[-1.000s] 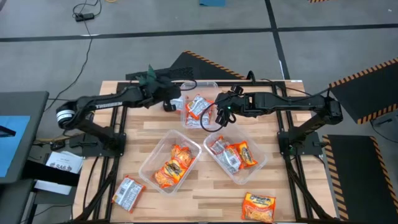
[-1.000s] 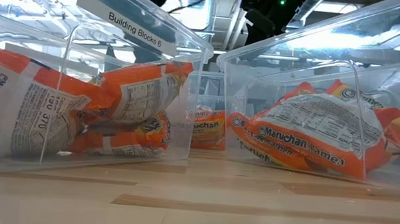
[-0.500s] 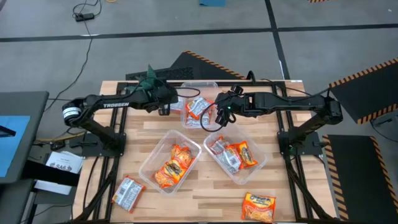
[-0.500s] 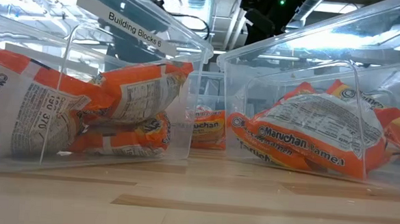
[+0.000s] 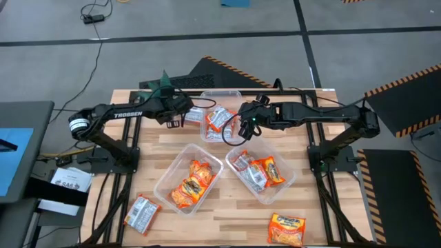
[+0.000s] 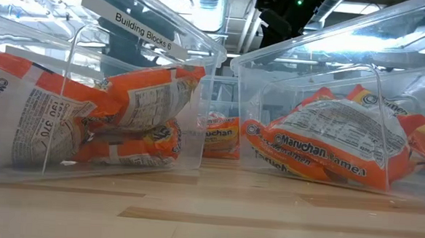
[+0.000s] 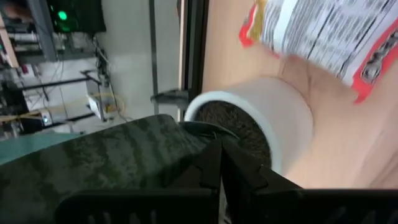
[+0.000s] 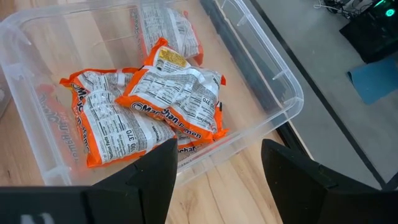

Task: Sort Maruchan noodles
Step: Adjust the plant on the table

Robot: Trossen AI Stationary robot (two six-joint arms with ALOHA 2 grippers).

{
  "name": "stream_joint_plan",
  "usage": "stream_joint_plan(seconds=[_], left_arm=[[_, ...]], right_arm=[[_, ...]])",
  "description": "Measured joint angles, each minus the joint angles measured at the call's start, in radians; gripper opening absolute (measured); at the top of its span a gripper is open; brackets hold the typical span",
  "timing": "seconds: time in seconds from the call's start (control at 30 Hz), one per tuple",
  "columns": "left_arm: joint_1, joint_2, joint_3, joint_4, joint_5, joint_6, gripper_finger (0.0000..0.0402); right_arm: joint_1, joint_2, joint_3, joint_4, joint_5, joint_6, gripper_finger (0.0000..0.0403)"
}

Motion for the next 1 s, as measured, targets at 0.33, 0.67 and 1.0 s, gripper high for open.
stream_joint_plan(seconds=[0.33,0.67,1.0], left_arm=[[0.035,0.000,0.000,-0.086,-0.037,-0.090,0.0000],[0.077,0.000,0.000,-0.173,-0.068,-0.203,0.0000],[0.089,-0.001,0.003,-0.233,-0.069,-0.307,0.0000]], right_arm=[[0.000,0.000,0.000,0.000,-0.001,0.000,0.0255],[0.000,0.000,0.000,0.000,-0.003,0.013,0.0255],[0.000,0.000,0.000,0.000,-0.003,0.017,0.0255]])
